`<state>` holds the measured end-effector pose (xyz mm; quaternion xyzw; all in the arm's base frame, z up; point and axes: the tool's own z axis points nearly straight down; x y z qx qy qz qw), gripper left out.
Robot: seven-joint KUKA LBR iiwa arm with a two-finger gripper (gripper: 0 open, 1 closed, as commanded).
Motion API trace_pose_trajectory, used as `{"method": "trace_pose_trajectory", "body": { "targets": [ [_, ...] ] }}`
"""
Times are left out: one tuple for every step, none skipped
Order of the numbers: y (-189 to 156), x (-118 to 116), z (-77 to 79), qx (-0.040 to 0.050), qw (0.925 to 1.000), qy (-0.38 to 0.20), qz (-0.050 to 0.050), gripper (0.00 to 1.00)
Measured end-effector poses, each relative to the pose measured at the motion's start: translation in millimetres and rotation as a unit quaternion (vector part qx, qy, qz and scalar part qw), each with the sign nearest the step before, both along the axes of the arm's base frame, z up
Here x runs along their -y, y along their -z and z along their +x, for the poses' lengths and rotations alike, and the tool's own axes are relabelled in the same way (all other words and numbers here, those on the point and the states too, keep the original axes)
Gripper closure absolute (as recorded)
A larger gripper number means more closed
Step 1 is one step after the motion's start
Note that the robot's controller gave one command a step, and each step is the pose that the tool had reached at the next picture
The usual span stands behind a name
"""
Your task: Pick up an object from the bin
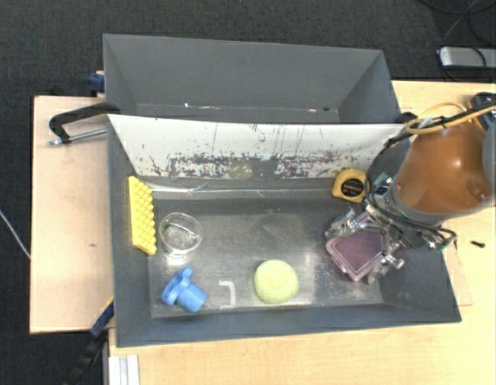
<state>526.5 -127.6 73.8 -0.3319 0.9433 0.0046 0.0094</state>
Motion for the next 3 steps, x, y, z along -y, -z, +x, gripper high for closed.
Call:
{"method": "trace_pose_trajectory", "body": {
  "targets": [
    [-8.9,20.5,-22.1,-0.006,0.9998,0.019,-0.003,0.0],
    [-5.1,15.0,-24.7,-0.0031,0.9984,-0.057,-0.001,0.0],
    [-3.4,13.5,-26.1,-0.0004,0.9975,-0.071,-0.001,1.0]
  ]
}}
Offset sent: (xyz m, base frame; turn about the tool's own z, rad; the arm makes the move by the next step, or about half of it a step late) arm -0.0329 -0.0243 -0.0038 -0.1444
